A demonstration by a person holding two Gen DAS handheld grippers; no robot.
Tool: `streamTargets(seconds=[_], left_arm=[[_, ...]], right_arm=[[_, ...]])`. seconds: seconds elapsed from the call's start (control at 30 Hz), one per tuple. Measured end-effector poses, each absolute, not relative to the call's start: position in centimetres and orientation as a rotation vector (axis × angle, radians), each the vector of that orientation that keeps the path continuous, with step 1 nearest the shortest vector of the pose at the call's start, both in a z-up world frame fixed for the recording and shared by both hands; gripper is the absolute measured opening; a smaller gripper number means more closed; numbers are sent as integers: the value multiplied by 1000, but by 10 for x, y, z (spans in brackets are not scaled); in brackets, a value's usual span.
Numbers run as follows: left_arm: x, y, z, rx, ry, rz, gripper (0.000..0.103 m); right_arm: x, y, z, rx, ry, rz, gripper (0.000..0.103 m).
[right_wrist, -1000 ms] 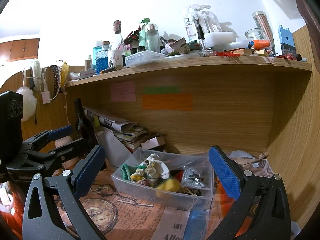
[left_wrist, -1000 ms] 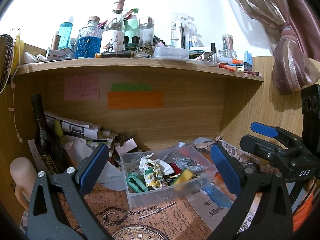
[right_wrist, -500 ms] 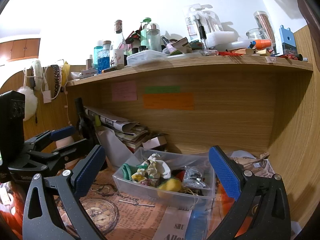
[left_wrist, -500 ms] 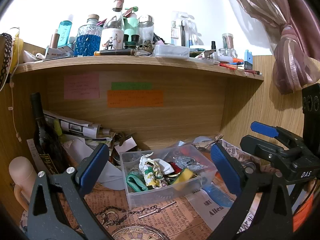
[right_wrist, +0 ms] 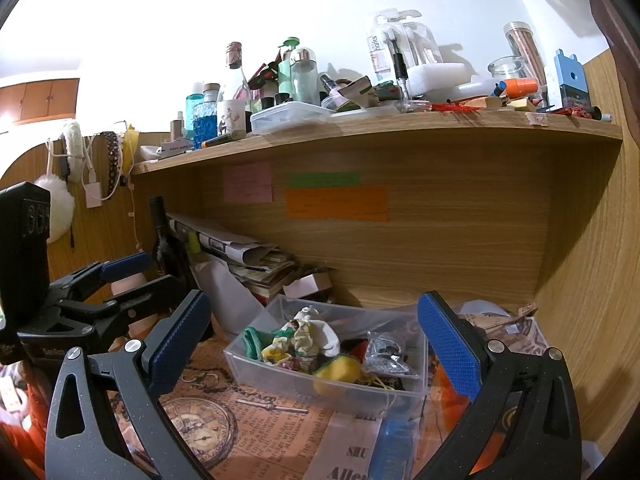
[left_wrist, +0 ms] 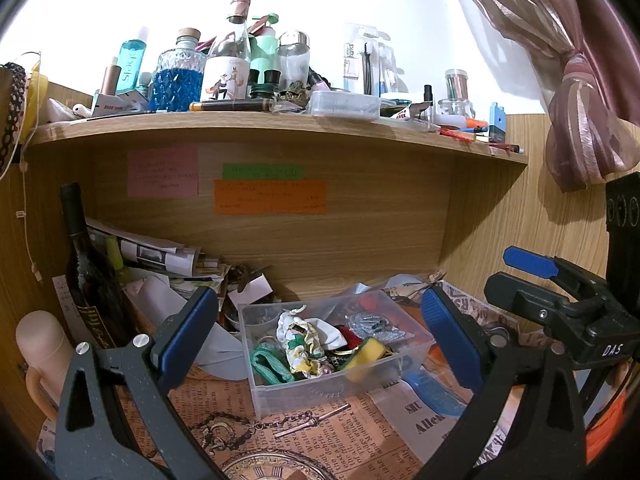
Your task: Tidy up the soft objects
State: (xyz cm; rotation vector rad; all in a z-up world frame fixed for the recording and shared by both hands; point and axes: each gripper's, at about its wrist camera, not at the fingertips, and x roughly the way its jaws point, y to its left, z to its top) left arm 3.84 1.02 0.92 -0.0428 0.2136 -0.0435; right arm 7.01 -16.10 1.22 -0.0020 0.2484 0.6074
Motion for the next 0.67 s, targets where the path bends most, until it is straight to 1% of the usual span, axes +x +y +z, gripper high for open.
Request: streamTargets(seconds=[0.67], left_arm=[[39, 7, 10, -49, 224, -54, 103]], right_arm=[[73, -164, 9, -8, 260, 595, 103]])
